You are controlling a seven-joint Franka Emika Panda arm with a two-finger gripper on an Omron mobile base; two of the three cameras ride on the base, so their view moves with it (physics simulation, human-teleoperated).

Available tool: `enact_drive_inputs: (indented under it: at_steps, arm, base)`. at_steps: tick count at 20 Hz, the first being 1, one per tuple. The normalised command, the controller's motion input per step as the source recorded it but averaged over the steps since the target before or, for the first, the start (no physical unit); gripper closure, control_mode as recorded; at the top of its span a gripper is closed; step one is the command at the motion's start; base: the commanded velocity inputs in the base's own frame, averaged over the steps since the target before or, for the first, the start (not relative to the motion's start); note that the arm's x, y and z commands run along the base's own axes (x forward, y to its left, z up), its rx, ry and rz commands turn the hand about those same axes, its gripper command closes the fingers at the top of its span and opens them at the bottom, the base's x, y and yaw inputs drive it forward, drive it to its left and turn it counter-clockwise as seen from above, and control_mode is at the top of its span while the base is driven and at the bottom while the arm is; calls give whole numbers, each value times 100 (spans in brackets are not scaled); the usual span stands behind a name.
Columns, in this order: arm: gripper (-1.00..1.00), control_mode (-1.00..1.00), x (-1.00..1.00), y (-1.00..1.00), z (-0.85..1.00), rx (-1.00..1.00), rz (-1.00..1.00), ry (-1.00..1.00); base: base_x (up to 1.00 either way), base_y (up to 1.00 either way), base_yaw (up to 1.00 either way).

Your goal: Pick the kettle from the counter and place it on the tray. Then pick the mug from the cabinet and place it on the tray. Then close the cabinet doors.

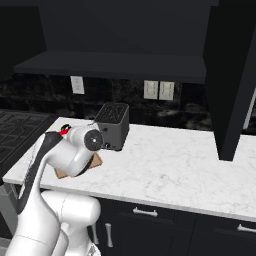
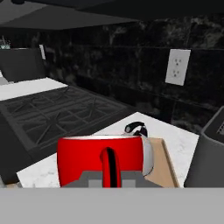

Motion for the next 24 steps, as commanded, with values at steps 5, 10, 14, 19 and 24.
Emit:
enact_drive_inputs:
  at_steps: [5,10,14,19,24]
  arm:
    - [100,-100,9,0,-42,5,27,3]
    - [100,-100,22,6,-38,6,22,0]
    - [100,-100,22,6,-39,8,16,0]
    - [100,-100,20,8,-48,4,9,0]
    - [100,-100,34,12,-35,6,0,0]
  base:
    - [0,0,0]
    - [0,0,0]
    - [0,0,0]
    - [0,0,0]
    - [0,0,0]
